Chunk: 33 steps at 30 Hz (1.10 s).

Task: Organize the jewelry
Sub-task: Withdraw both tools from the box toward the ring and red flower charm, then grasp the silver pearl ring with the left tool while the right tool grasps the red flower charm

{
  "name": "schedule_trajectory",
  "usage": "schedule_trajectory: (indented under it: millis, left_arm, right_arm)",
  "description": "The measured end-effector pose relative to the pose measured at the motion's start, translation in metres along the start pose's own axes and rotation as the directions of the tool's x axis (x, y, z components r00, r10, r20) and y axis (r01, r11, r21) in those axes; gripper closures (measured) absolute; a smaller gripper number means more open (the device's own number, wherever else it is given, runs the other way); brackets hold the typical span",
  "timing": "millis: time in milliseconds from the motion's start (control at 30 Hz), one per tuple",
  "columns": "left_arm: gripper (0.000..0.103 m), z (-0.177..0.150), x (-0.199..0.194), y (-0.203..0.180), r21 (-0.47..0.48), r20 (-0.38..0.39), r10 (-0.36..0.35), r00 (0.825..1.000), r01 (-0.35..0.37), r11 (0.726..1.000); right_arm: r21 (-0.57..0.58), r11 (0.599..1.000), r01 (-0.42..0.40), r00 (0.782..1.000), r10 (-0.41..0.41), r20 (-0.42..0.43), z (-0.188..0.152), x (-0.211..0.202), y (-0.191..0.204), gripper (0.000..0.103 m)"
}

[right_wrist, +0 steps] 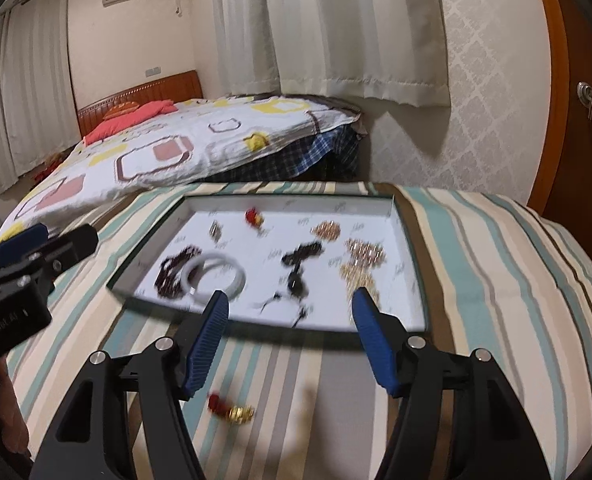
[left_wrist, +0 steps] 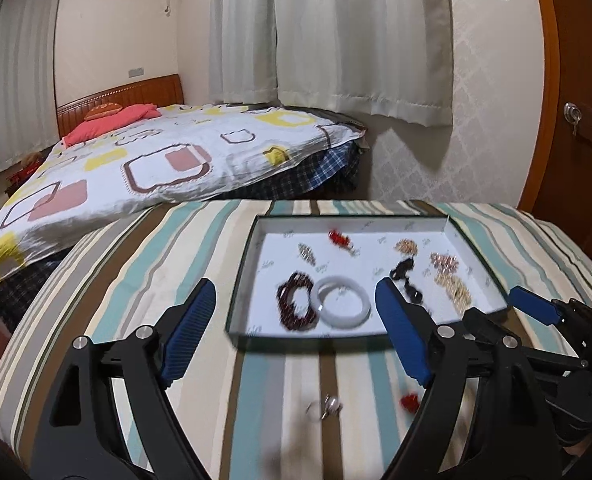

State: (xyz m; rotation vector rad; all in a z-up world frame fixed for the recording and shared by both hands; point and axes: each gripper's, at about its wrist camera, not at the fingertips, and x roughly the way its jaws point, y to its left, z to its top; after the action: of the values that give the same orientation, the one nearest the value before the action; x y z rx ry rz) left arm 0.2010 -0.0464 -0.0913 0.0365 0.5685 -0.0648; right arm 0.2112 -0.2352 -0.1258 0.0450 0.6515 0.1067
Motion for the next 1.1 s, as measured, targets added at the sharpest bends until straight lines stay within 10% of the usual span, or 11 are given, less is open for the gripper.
schedule_trajectory:
  millis: [367,1100]
  left_arm:
    - [0.023,-0.042,-0.008,0.019,-0.006,-0.069,0.043,0.997,-0.044,0.999]
    - [0.023,-0.07,0.012,0.02,-0.02,-0.162,0.019,0.987,-0.023,1.0]
  right_arm:
    - [-0.046,0.998,-0.047,0.996,0.044,-0.072,-0.042,0.005,0.024,0.04]
    - [-0.087,0.993,-0.081,0.973,0.059,-0.222,-0.055,0.034,0.033,0.091]
